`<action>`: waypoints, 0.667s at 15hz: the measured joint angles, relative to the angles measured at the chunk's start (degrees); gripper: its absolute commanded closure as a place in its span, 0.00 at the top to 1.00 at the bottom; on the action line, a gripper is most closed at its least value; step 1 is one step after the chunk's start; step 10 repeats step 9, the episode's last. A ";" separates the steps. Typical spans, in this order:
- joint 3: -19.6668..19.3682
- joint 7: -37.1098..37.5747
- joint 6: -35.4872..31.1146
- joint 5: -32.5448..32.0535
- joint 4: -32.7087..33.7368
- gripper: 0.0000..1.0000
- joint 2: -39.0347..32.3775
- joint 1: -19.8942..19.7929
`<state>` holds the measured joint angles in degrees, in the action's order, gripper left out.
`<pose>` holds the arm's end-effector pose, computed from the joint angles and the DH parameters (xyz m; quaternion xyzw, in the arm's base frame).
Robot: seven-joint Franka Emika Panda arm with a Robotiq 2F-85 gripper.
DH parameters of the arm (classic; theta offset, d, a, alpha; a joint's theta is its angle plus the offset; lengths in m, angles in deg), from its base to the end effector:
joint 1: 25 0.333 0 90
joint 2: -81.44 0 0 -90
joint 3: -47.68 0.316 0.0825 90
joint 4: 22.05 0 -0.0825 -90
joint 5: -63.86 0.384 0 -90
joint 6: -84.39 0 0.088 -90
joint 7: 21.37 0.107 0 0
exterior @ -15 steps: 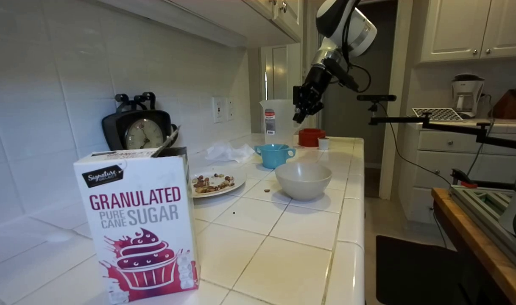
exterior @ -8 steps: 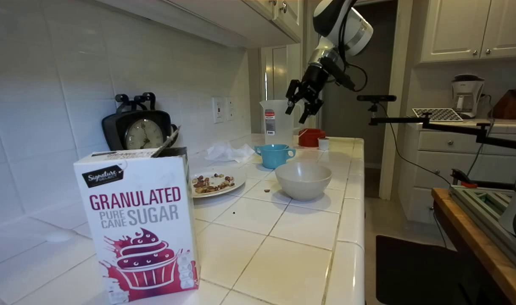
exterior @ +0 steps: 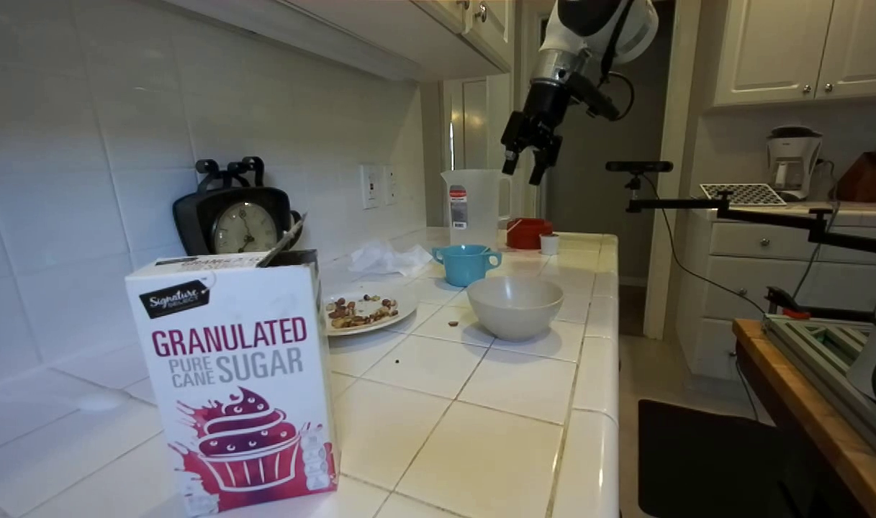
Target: Use the straw to stir in the brown bowl
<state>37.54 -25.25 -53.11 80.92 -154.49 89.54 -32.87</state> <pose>0.4864 -0.1573 0.4240 -0.9617 0.2177 -0.1325 0.1009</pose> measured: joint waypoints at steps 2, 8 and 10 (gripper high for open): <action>0.61 2.65 1.91 -7.30 -1.90 1.00 3.42 -0.08; 1.87 3.22 11.26 -9.94 -3.34 1.00 9.49 0.37; 1.77 3.22 11.07 -9.94 -3.34 1.00 9.03 0.32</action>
